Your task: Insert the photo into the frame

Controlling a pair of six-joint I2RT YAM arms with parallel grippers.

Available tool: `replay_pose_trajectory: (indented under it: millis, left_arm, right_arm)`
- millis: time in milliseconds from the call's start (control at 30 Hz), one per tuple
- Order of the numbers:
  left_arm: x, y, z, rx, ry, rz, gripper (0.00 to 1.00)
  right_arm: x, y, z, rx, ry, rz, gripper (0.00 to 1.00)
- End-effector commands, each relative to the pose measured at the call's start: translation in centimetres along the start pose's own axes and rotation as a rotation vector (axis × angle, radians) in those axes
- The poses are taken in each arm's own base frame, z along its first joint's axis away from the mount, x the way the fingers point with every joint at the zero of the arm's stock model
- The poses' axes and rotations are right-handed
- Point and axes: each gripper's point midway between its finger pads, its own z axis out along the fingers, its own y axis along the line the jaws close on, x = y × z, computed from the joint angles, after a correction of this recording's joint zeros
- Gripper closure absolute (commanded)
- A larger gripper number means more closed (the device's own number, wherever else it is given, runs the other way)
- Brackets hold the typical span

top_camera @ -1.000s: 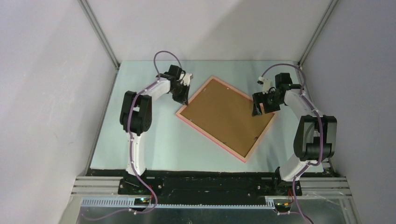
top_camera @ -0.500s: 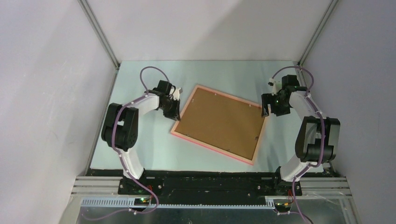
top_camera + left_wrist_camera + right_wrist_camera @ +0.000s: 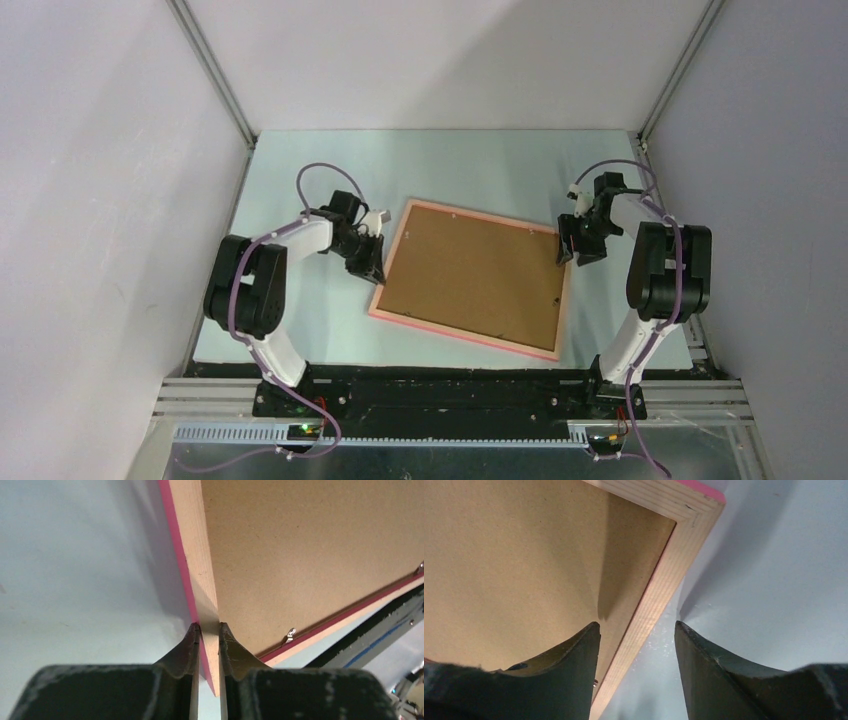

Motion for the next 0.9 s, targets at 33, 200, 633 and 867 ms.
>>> replay_pose_trajectory:
  millis: [33, 200, 633, 867]
  left_arm:
    - [2.8, -2.9, -1.1, 0.165, 0.074, 0.078, 0.79]
    - [2.5, -3.3, -1.9, 0.172, 0.055, 0.104, 0.56]
    - [-6.4, -0.2, -2.1, -0.087, -0.094, 0.057, 0.34]
    - [-9.2, -0.6, 1.0, -0.123, -0.088, 0.041, 0.33]
  right_arm:
    - [0.2, 0.7, 0.6, -0.058, 0.016, 0.012, 0.47]
    - [0.3, 0.7, 0.8, -0.070, 0.027, -0.001, 0.63]
    - [0.2, 1.4, 1.3, -0.090, 0.038, -0.080, 0.98]
    - [0.1, 3.2, 1.7, -0.093, 0.046, -0.151, 1.00]
